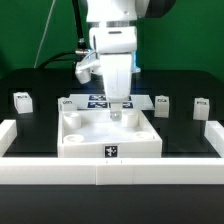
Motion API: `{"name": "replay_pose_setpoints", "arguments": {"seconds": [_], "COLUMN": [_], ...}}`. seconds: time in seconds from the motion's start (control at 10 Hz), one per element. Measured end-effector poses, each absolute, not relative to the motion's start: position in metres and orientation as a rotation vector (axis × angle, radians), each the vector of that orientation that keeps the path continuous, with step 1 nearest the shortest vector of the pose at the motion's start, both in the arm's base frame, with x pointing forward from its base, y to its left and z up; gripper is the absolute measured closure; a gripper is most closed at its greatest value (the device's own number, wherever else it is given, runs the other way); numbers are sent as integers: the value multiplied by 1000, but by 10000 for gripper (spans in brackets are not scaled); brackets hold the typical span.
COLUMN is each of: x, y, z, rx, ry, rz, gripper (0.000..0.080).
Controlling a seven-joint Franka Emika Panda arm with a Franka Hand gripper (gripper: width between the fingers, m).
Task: Assemble one leg
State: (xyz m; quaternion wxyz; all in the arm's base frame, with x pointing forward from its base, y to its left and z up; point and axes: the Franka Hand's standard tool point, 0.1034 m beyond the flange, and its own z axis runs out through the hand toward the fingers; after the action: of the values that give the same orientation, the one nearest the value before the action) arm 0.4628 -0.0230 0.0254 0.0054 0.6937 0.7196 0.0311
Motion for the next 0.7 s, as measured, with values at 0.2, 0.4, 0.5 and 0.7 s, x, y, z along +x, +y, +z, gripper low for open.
{"name": "replay_pose_setpoints", "arguments": {"seconds": [0.2, 0.4, 0.5, 0.7], "x": [454, 452, 452, 452], "y": [-26, -29, -29, -29], "z": [12, 11, 11, 11], "rx": [2200, 2224, 2225, 2225], "ry": [2260, 2243, 2243, 2243], "rz": [72, 63, 63, 63], "gripper": [150, 150, 150, 418]}}
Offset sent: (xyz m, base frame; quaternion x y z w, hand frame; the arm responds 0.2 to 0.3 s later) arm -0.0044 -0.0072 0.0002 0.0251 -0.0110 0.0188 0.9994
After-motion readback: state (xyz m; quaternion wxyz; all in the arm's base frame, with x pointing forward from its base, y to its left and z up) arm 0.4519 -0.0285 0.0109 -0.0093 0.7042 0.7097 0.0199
